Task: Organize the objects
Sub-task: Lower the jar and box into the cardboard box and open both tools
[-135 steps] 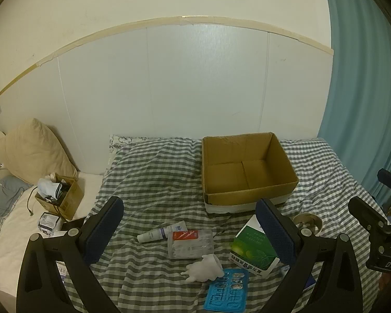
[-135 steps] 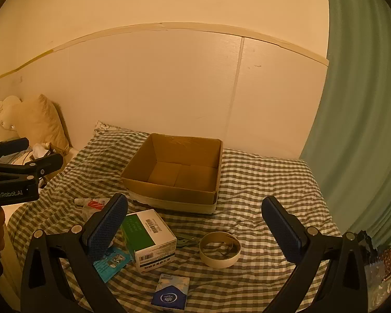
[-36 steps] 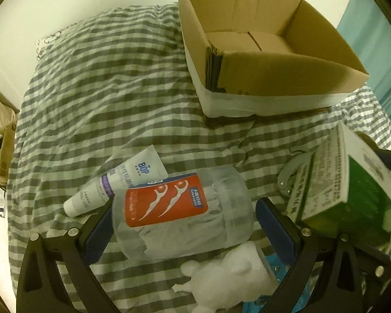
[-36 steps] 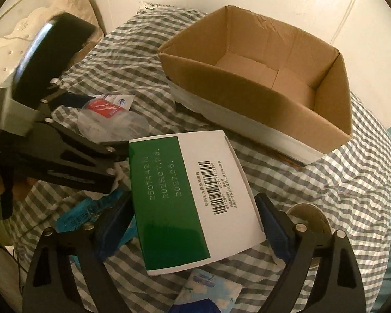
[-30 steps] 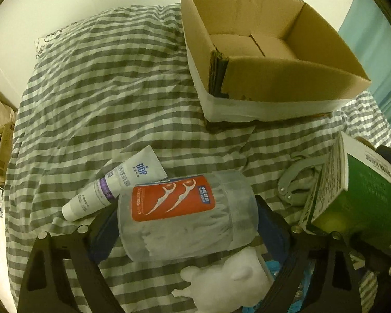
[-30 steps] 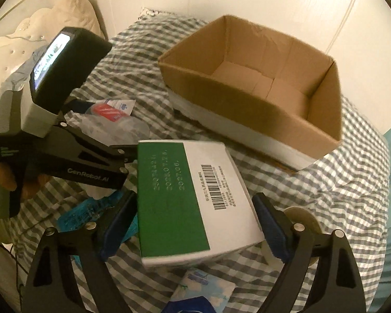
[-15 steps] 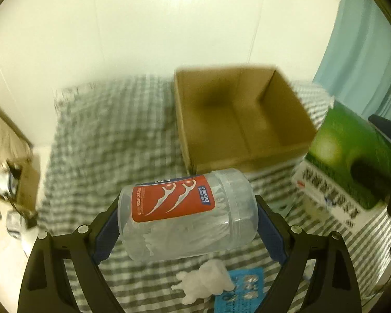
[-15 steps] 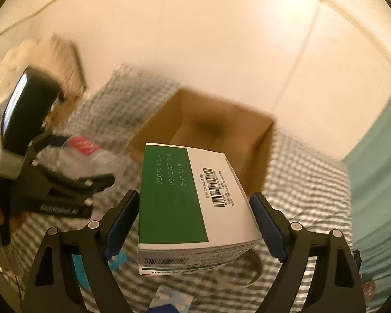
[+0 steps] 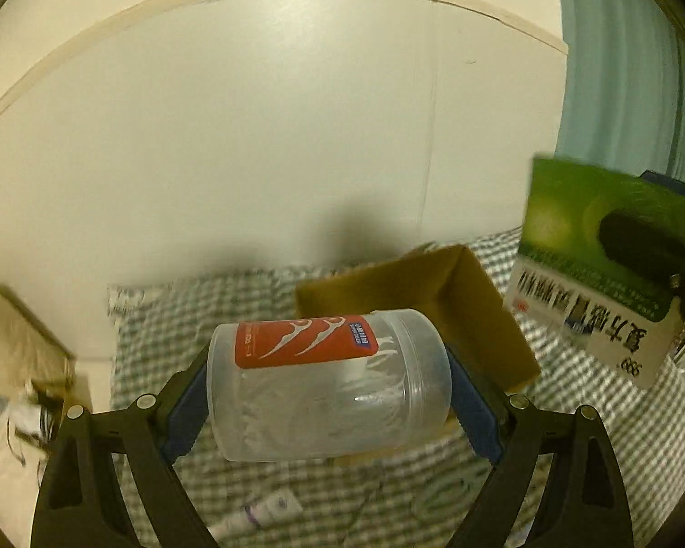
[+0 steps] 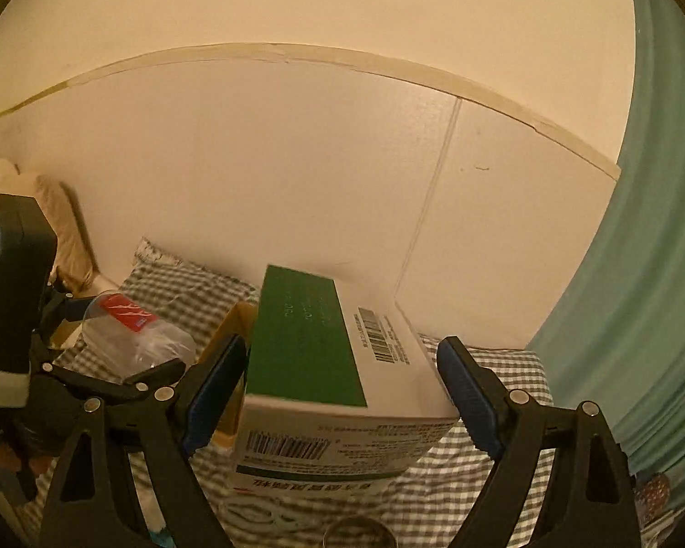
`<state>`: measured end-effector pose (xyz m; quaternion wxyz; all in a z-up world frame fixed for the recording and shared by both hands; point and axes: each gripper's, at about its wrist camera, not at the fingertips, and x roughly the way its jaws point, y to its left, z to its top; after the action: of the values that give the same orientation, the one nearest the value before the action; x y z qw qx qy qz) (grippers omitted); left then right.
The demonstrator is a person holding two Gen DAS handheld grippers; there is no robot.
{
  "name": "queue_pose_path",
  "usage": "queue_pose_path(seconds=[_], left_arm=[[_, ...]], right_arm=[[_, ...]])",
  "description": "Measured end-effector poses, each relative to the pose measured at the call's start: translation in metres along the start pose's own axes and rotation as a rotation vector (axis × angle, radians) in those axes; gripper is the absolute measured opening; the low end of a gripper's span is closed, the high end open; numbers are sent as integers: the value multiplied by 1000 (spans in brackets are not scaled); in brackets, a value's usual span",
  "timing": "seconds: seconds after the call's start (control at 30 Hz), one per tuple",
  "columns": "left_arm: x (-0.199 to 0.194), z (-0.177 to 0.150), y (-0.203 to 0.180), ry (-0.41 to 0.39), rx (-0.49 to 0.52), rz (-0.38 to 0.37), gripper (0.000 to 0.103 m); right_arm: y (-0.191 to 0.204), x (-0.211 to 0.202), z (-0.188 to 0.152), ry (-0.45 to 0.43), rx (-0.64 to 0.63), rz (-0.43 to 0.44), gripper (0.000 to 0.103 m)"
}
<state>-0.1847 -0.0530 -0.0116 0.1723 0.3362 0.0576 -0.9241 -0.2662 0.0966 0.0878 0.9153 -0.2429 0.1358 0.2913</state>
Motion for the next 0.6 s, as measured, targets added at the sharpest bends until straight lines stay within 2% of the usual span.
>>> queue_pose_path(seconds=[0.03,0.07,0.1,0.13,0.17,0.23,0.3,0.33,0.47,0.53,0.57,0.6], left_arm=[[6,2,-3,-7,11,1,93],[13,3,-7,-11,26,4,93],[22,4,-11,-8,45,7,93],[29,3,-16,-4,58,10,93],[38,2,-20,5,68,11,93],[57,-1,-28,40,77,-4,93],[77,-5,-35,72,90,-1,93],[83,-6,-36,76,39,51,93],[114,-14,-31,128,18,18,93],[120,-17,-30,149,4,26,94],[121,-16,-30,157,-10,30,94],[118,-17,-27,155,-18,25,96]], right_arm=[[-4,5,0,4,4,0,84],[-6,13,1,6,5,-1,74],[-11,26,-1,17,0,-7,56],[-13,36,-2,-48,-103,172,55],[-14,48,-3,-86,-158,287,55],[-15,72,-9,-56,-141,302,52],[-10,100,-19,-1,-167,326,42],[-9,110,-23,19,-169,331,40],[-18,132,-31,29,-175,440,40],[-24,134,-28,21,-160,452,40],[-25,135,-26,-29,-227,568,41],[-29,136,-24,-38,-220,569,49]])
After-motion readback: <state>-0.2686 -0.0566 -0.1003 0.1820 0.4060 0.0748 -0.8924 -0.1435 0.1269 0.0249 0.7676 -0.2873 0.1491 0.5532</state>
